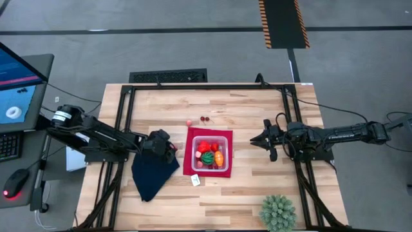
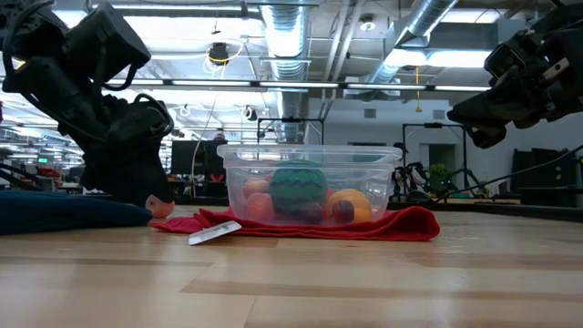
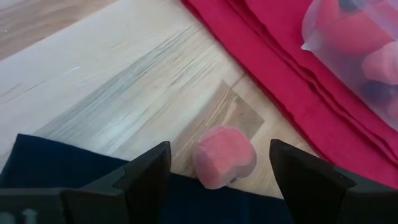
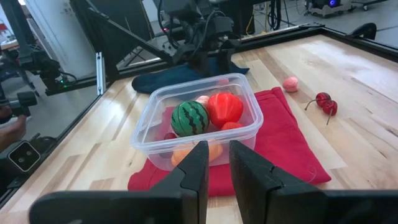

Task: Pick and placing Produce into tupperware
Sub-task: Put the peach in the transparent bin

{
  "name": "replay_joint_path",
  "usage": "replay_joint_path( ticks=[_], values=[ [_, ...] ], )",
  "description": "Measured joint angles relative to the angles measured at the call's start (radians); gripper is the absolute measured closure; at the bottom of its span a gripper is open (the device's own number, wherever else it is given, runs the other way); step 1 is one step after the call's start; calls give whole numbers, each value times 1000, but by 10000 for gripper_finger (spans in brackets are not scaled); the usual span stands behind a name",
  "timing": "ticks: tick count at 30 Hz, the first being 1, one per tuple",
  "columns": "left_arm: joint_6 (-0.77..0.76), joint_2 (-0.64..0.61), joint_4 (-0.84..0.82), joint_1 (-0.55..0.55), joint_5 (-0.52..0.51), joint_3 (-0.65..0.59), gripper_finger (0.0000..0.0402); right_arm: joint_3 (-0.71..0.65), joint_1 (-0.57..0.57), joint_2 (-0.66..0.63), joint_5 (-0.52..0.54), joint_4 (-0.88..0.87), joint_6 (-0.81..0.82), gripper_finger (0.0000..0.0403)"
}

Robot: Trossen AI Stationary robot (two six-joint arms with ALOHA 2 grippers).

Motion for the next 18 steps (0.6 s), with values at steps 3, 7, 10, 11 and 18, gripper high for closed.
replay_joint_path(
  ticks=[3,7,10,11,18],
  values=[
    [0,0,0,0,-1,0,142,0,0,0,0,0,0,315],
    [-5,14,3,0,-1,0,167,0,0,0,0,0,0,315],
    [-6,27,22,0,0,1,188,0,0,0,0,0,0,315],
    [-6,29,20,0,1,1,193,0,0,0,0,0,0,315],
    [-13,82,64,-1,-14,1,221,0,0,4,0,0,0,315]
  ],
)
